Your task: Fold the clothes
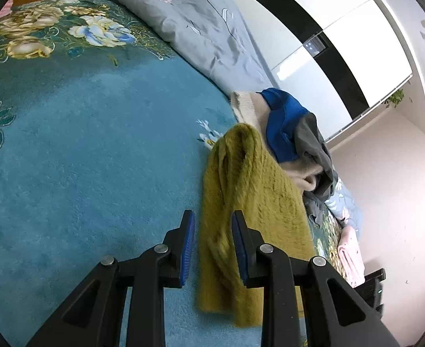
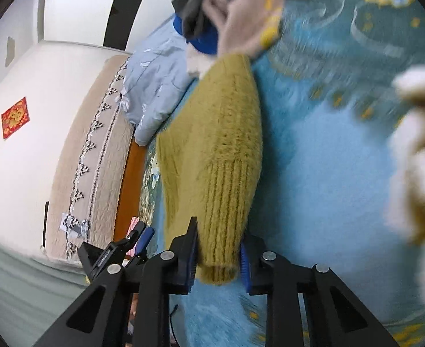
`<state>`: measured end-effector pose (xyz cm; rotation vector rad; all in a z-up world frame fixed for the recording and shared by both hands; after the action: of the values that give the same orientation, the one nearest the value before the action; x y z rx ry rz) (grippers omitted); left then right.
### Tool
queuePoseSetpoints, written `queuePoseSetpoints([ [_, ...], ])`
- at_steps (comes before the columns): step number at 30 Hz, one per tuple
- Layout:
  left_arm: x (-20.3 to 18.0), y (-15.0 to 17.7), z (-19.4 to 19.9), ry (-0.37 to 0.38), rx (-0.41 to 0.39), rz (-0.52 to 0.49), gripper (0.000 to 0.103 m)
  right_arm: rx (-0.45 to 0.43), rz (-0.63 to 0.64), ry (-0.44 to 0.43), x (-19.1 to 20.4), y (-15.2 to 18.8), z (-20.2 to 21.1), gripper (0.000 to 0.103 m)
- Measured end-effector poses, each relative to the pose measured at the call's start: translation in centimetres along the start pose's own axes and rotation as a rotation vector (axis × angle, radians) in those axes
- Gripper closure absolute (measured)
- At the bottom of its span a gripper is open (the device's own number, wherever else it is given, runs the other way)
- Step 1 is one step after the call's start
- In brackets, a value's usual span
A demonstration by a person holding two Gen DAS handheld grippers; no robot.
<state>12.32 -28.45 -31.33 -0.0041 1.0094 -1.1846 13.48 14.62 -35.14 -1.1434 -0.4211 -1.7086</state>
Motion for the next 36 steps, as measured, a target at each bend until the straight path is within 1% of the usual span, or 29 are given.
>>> queuePoseSetpoints([
  [4, -0.5, 0.1, -0.6, 0.011, 0.014, -0.016, 0.076, 0.024, 0.040, 0.046, -1.7, -3.7, 4.8, 0.077],
  [6, -1.1, 0.3, -1.4, 0.025, 0.036, -0.023, 0.076, 0.025, 0.042, 0.081, -2.8, -5.3, 7.6, 0.077],
  [8, -2.0, 0.6, -2.6, 0.043, 0.063, -0.036, 0.076, 0.042, 0.040, 0.099, -4.1, -7.0, 9.8, 0.077],
  [11, -3.6, 1.0, -4.3, 0.068, 0.109, -0.058, 0.074, 0.044, 0.044, 0.138, -5.8, -9.2, 12.2, 0.077],
  [13, -5.0, 1.2, -5.8, 0.091, 0.147, -0.074, 0.068, 0.047, 0.039, 0.143, -7.0, -10.7, 13.4, 0.077],
  [14, -5.7, 1.3, -6.6, 0.109, 0.167, -0.078, 0.063, 0.050, 0.036, 0.144, -7.5, -11.3, 13.8, 0.077],
  [16, -6.9, 1.3, -8.5, 0.147, 0.208, -0.057, 0.057, 0.055, 0.032, 0.160, -8.5, -11.9, 14.2, 0.077],
  [17, -7.4, 1.3, -9.5, 0.167, 0.229, -0.041, 0.052, 0.057, 0.027, 0.165, -9.0, -12.0, 14.4, 0.077],
  [18, -7.8, 1.4, -10.5, 0.187, 0.251, -0.019, 0.050, 0.059, 0.021, 0.170, -9.4, -12.0, 14.4, 0.077],
  [21, -8.2, 1.7, -13.6, 0.245, 0.329, 0.067, 0.046, 0.058, 0.018, 0.200, -10.2, -11.5, 14.5, 0.073],
  [24, -8.6, 2.2, -15.6, 0.287, 0.404, 0.122, 0.042, 0.033, 0.013, 0.218, -10.6, -11.1, 15.4, 0.068],
  [25, -8.9, 2.3, -16.1, 0.298, 0.424, 0.125, 0.042, 0.016, 0.009, 0.228, -10.7, -11.0, 15.9, 0.063],
  [26, -9.3, 2.4, -16.3, 0.303, 0.439, 0.109, 0.041, -0.006, 0.006, 0.243, -10.8, -10.9, 16.6, 0.060],
  [30, -10.6, 3.1, -17.1, 0.317, 0.502, 0.046, 0.036, -0.089, 0.005, 0.270, -10.8, -9.9, 19.4, 0.060],
  [34, -10.6, 4.0, -18.0, 0.294, 0.573, 0.023, 0.032, -0.101, 0.027, 0.285, -10.4, -8.3, 20.7, 0.060],
  [36, -10.3, 4.2, -18.2, 0.296, 0.598, 0.041, 0.032, -0.106, 0.039, 0.292, -10.2, -7.5, 21.0, 0.060],
])
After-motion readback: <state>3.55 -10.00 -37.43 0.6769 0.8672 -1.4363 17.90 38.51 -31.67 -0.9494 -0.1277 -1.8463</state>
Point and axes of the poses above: each gripper's, at about its wrist camera, not at the fingertips, and z roughly against the way its jaws point, x to its left, y to its underside, the point moved 2 cm from there along -z, roughly the way its jaws point, and after that the axes turned 1 degree about -x, right-handed, at the moved point
